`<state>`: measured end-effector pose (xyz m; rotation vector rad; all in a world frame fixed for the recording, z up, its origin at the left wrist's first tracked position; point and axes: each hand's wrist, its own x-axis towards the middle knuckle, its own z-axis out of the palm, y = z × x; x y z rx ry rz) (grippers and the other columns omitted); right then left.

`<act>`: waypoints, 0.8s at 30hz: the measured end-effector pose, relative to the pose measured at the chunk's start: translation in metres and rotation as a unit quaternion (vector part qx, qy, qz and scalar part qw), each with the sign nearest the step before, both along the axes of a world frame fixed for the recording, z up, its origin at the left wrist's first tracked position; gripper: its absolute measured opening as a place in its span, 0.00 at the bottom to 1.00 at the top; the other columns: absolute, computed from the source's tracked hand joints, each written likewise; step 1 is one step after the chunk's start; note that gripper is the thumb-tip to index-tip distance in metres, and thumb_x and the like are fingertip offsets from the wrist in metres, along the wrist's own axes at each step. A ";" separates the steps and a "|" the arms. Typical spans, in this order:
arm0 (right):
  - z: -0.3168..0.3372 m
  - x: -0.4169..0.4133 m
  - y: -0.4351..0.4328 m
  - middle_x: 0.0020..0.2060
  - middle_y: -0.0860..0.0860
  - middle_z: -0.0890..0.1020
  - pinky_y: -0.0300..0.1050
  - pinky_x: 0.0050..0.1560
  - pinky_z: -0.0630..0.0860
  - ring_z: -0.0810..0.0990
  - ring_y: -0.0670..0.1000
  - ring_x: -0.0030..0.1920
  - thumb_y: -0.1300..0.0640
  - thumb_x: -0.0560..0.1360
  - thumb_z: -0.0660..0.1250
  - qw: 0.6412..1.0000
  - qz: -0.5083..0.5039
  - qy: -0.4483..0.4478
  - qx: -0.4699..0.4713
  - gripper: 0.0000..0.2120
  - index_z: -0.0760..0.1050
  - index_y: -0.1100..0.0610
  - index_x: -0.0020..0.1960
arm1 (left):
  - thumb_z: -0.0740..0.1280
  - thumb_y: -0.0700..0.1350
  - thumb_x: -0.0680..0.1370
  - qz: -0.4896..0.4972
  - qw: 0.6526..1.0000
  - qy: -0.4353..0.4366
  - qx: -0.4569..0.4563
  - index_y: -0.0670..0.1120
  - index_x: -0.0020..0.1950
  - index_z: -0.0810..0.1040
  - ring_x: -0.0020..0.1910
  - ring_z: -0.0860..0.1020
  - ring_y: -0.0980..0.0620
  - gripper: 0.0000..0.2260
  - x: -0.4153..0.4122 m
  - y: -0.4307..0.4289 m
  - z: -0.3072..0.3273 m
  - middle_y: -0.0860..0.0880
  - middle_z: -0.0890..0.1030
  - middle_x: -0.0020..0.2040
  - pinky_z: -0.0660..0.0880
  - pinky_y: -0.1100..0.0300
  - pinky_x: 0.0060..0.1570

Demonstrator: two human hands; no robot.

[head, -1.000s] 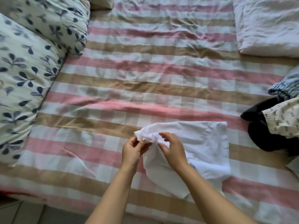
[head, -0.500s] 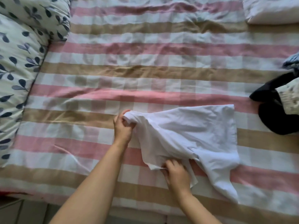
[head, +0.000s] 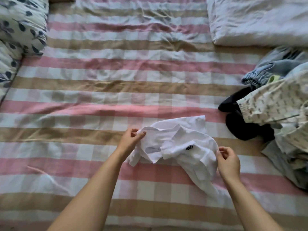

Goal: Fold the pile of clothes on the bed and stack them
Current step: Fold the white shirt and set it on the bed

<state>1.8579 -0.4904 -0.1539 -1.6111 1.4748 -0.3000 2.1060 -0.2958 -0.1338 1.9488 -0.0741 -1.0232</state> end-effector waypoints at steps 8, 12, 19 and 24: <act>-0.012 0.036 -0.007 0.61 0.56 0.75 0.46 0.60 0.68 0.74 0.55 0.61 0.50 0.76 0.63 1.000 0.006 -0.002 0.027 0.22 0.69 0.61 0.65 | 0.69 0.36 0.73 0.014 0.999 -0.001 -0.036 0.41 0.59 0.76 0.54 0.79 0.48 0.15 -0.022 0.028 -0.016 0.45 0.81 0.53 0.75 0.61 0.49; -0.017 0.067 -0.018 0.46 0.56 0.80 0.45 0.45 0.67 0.76 0.55 0.48 0.57 0.79 0.58 0.989 0.135 0.043 -0.031 0.10 0.76 0.59 0.44 | 0.71 0.38 0.72 -0.021 0.996 -0.084 0.033 0.40 0.49 0.79 0.48 0.77 0.48 0.07 -0.029 0.020 -0.024 0.45 0.79 0.50 0.70 0.62 0.45; -0.014 0.063 -0.026 0.42 0.51 0.80 0.43 0.44 0.71 0.78 0.53 0.46 0.48 0.73 0.67 0.952 0.239 0.179 0.070 0.12 0.80 0.57 0.49 | 0.65 0.40 0.77 0.093 0.988 -0.117 -0.041 0.42 0.38 0.80 0.36 0.74 0.53 0.09 -0.036 0.018 -0.007 0.47 0.79 0.35 0.69 0.66 0.36; 0.068 0.038 -0.007 0.33 0.52 0.80 0.48 0.40 0.71 0.76 0.51 0.36 0.55 0.74 0.68 0.984 0.175 -0.012 0.012 0.10 0.78 0.57 0.35 | 0.62 0.40 0.79 0.150 0.957 -0.233 -0.085 0.46 0.40 0.78 0.33 0.75 0.62 0.09 -0.038 0.022 0.062 0.54 0.77 0.34 0.69 0.75 0.34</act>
